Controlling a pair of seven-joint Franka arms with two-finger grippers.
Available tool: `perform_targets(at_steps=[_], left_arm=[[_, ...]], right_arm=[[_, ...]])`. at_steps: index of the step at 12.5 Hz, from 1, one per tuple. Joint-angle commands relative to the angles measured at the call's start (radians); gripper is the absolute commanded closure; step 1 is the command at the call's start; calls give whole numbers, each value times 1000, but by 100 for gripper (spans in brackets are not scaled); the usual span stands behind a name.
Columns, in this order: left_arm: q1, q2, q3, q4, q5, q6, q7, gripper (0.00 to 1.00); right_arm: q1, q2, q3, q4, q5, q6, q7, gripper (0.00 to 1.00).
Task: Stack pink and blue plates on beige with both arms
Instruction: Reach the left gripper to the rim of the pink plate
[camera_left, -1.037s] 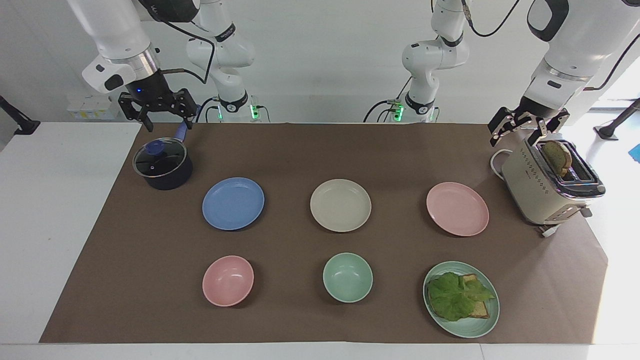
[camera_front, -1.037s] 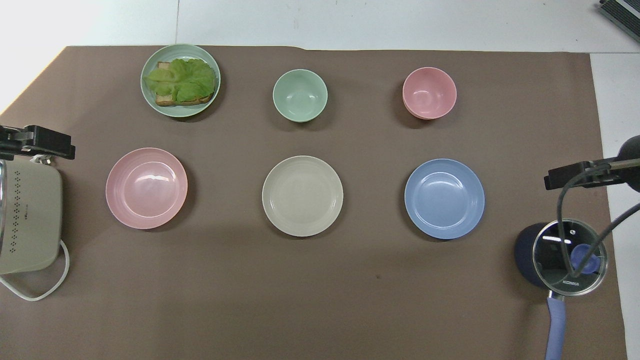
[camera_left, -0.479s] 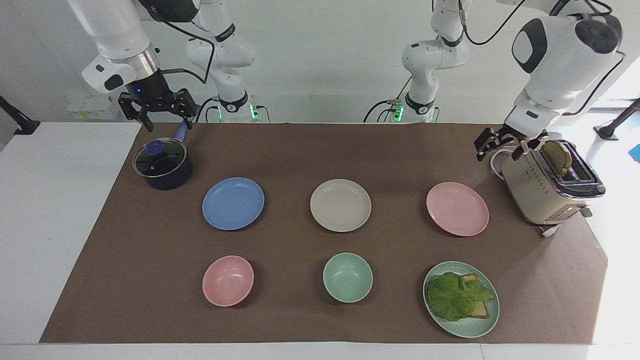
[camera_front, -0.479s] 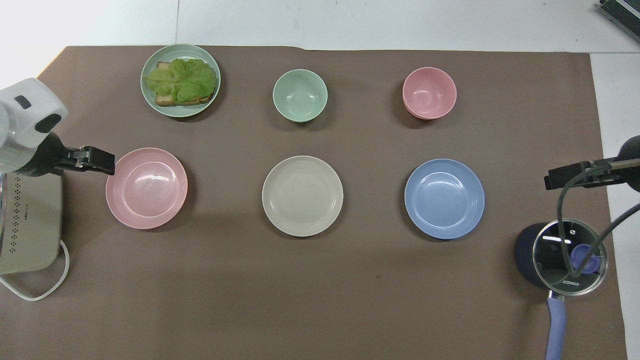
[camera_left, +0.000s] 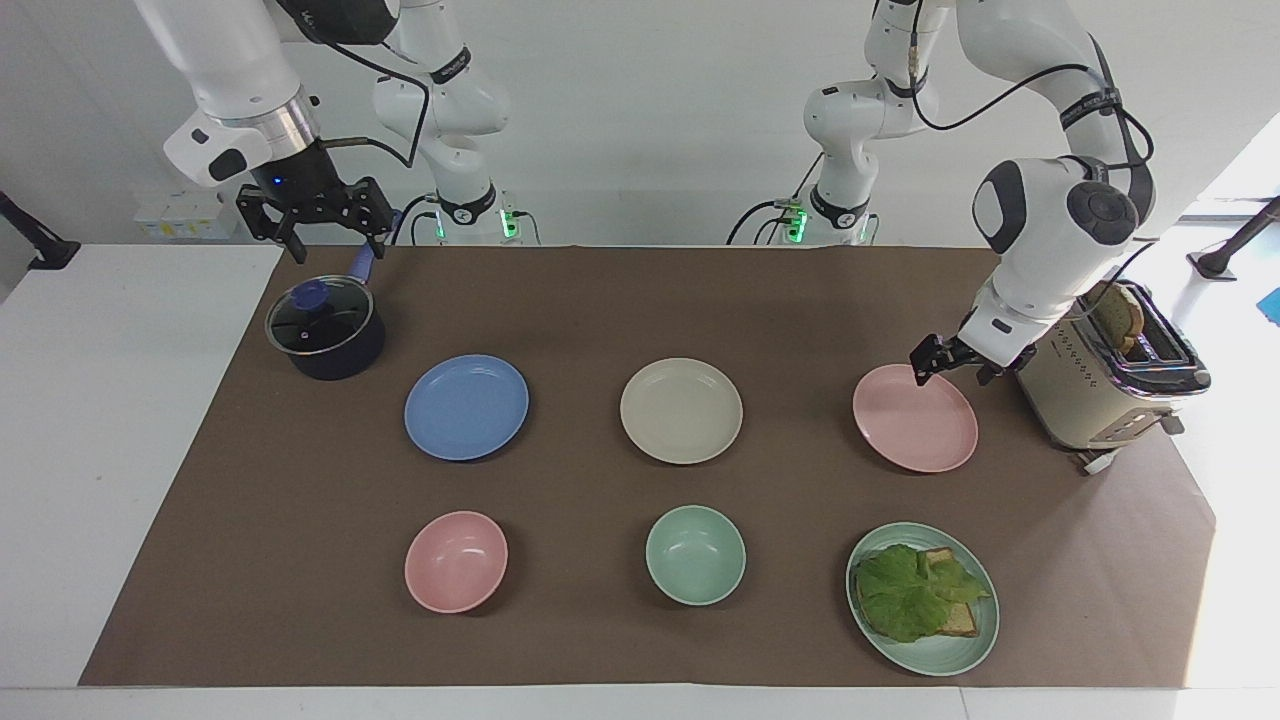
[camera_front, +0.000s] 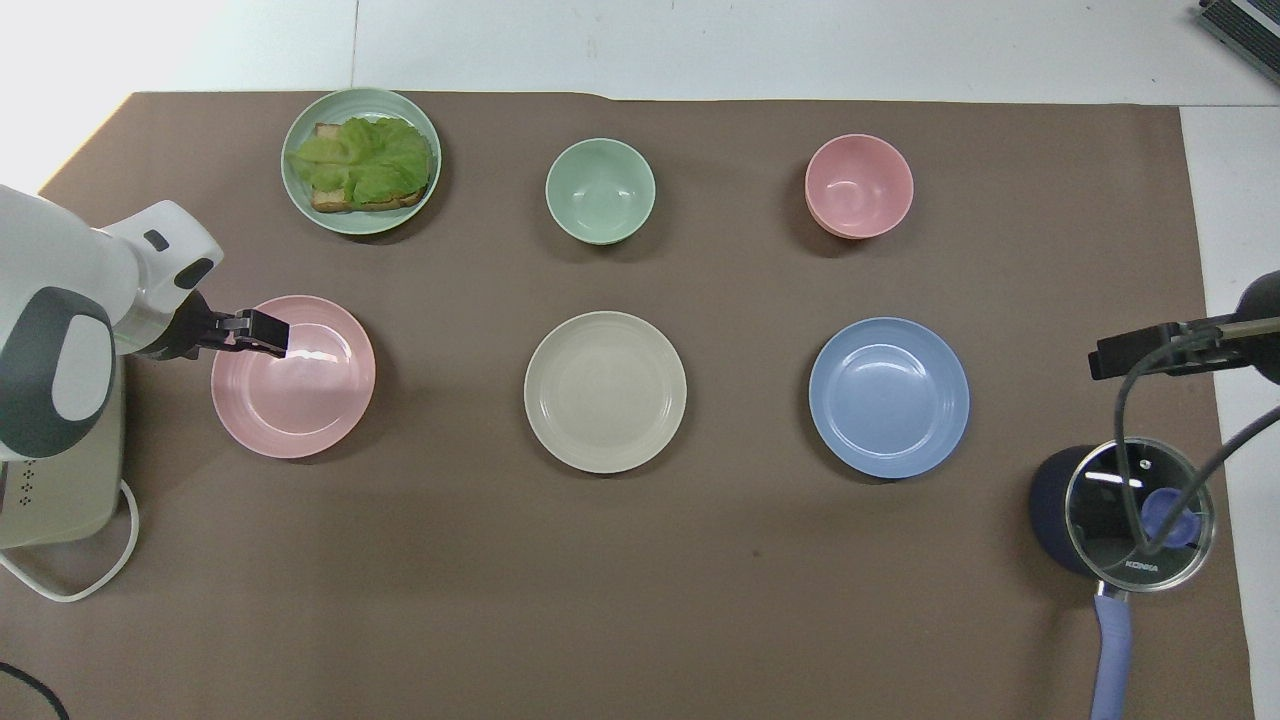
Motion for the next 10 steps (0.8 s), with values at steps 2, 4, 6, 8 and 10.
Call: perform_targets(at_steps=[2, 4, 6, 8, 10], left_arm=[[55, 73, 2, -41, 1, 140, -1, 0], [81, 79, 2, -56, 1, 203, -10, 0], [104, 119, 3, -58, 2, 225, -2, 0], [109, 124, 3, -66, 4, 223, 1, 0], [123, 118, 5, -79, 18, 214, 7, 0]], right_arm=[[-2, -20, 0, -16, 5, -10, 13, 0], [-2, -20, 0, -16, 5, -10, 13, 0], [-2, -20, 0, -16, 5, -9, 13, 0], [-2, -20, 0, -16, 5, -10, 13, 0], [-3, -20, 0, -16, 5, -10, 13, 0]])
